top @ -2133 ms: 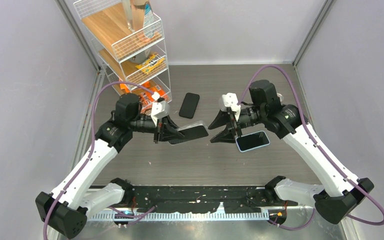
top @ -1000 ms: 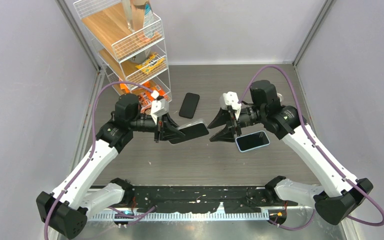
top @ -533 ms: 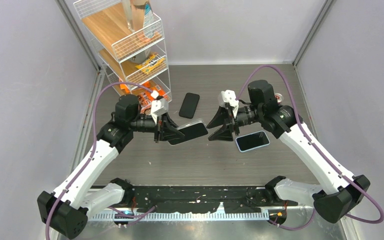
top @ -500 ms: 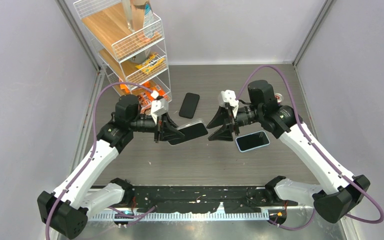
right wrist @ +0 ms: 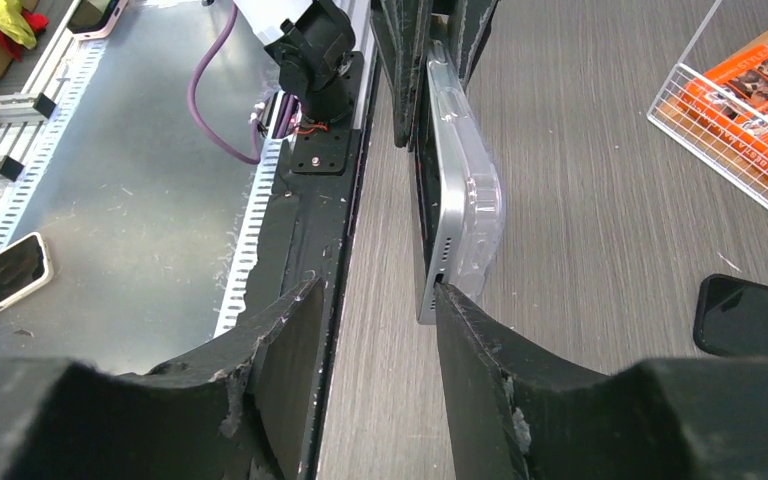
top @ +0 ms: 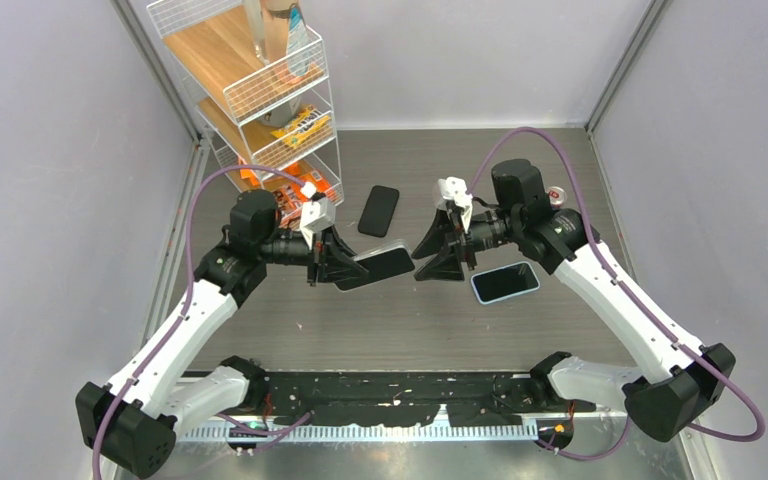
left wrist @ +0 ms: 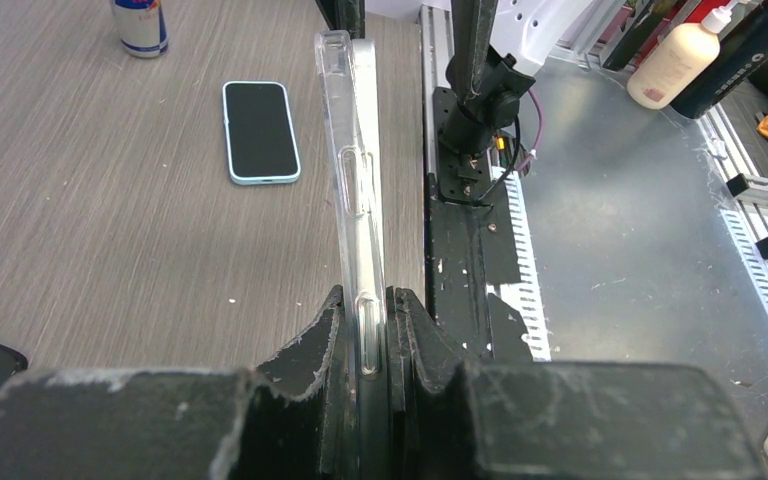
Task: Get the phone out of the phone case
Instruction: Remove the phone case from the phone, then place the phone case at the center of the board.
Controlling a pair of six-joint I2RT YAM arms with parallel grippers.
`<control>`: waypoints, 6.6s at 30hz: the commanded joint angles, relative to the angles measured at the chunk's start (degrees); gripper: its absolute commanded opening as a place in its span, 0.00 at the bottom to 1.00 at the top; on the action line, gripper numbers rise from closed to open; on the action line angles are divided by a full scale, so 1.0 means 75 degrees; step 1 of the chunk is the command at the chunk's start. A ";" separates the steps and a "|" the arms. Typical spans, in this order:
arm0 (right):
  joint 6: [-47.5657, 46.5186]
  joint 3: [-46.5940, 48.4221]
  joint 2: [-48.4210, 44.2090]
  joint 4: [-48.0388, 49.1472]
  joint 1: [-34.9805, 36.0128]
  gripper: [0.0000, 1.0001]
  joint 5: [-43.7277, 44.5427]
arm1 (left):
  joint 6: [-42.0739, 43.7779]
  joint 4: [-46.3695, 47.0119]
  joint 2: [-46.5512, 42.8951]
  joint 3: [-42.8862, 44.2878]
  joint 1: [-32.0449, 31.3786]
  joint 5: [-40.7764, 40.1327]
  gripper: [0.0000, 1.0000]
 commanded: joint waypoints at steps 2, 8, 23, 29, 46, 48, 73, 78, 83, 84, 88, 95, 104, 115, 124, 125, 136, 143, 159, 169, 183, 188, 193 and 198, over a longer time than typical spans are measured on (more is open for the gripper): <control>0.0073 0.0037 0.0222 0.0561 0.0009 0.51 0.0258 | -0.0106 0.1071 -0.0206 0.0123 -0.0171 0.1384 0.00; 0.0092 0.0106 0.0324 0.0546 -0.0009 0.51 0.0333 | -0.0036 0.1090 -0.0208 0.0030 -0.0186 0.1605 0.00; 0.0173 0.0299 0.0584 0.0532 -0.0015 0.47 0.0447 | 0.0101 0.1088 -0.0174 -0.0100 -0.0255 0.2016 0.00; 0.0280 0.0279 0.0515 0.0744 -0.0009 0.47 0.0910 | 0.0117 0.1087 -0.0127 -0.0115 -0.0303 0.2242 0.00; 0.0266 -0.0102 0.0334 0.0895 0.0263 0.32 0.0114 | -0.0039 0.1269 0.0191 0.0232 -0.0315 0.0227 0.00; 0.0241 -0.0170 0.0322 0.0906 0.0301 0.30 -0.0005 | -0.0082 0.1321 0.0245 0.0275 -0.0309 -0.0087 0.00; -0.0476 -0.0001 0.0648 0.0358 0.0711 0.05 0.0607 | -0.1489 0.2725 0.0153 -0.0166 -0.0069 -0.0641 0.14; -0.1011 0.0268 0.0628 -0.0034 0.0712 0.05 0.0952 | -0.1333 0.2191 0.0088 -0.0072 -0.0069 -0.0481 0.43; -0.1344 0.0281 0.0549 -0.0310 0.0732 0.05 0.1157 | -0.1546 0.1996 0.0214 0.0296 -0.0068 -0.0505 0.74; -0.1362 0.0278 0.0540 -0.0329 0.0749 0.05 0.1197 | -0.1617 0.2007 0.0268 0.0394 -0.0069 -0.0610 0.77; -0.1402 0.0264 0.0513 -0.0348 0.0770 0.05 0.1241 | -0.2008 0.2072 0.0548 0.0707 -0.0079 -0.1026 0.80; -0.1422 0.0252 0.0545 -0.0330 0.0781 0.05 0.1284 | -0.2164 0.1849 0.0982 0.0925 -0.0391 -0.1601 0.78; -0.1393 0.0214 0.0549 -0.0311 0.0781 0.06 0.1331 | -0.2333 0.1819 0.1419 0.1170 -0.0672 -0.1651 0.77; -0.1335 0.0169 0.0520 -0.0267 0.0782 0.06 0.1389 | -0.1927 0.1399 0.1543 0.1157 -0.0960 -0.1792 0.75; -0.1299 0.0130 0.0484 -0.0237 0.0782 0.06 0.1355 | -0.1699 0.1127 0.1677 0.1300 -0.1037 -0.1970 0.70; -0.1298 0.0119 0.0474 -0.0232 0.0782 0.06 0.1346 | -0.1688 0.1114 0.1694 0.1319 -0.1047 -0.1972 0.69; -0.1298 0.0140 0.0428 -0.0231 0.0782 0.05 0.1366 | -0.1105 0.0645 0.1829 0.1390 -0.1300 -0.2274 0.60; -0.1284 0.0166 0.0442 -0.0238 0.0782 0.06 0.1427 | -0.0827 0.0415 0.1919 0.1367 -0.1479 -0.2269 0.59; -0.1286 0.0016 0.0279 -0.0250 0.0723 0.06 0.1813 | -0.1068 0.0741 0.1810 0.0716 -0.1523 -0.2527 0.00; -0.1107 -0.0365 -0.0132 0.0030 0.0300 0.06 0.1656 | -0.2206 0.2315 0.0676 -0.1405 -0.0198 -0.4394 0.00; -0.0927 -0.0869 -0.0389 0.0373 0.0118 0.05 0.1670 | -0.1209 -0.0231 -0.0310 -0.2244 0.2826 -0.4732 0.00; -0.0803 -0.0847 -0.0309 0.0483 0.0105 0.05 0.1579 | -0.0813 -0.1048 -0.0427 -0.2172 0.3672 -0.4898 0.00; -0.0727 -0.0797 -0.0273 0.0502 0.0102 0.06 0.1520 | -0.0661 -0.1426 -0.0067 -0.2194 0.4394 -0.4898 0.00; -0.0701 -0.0878 -0.0419 0.0512 0.0082 0.06 0.1530 | -0.0760 -0.1636 0.0591 -0.2007 0.4861 -0.4800 0.00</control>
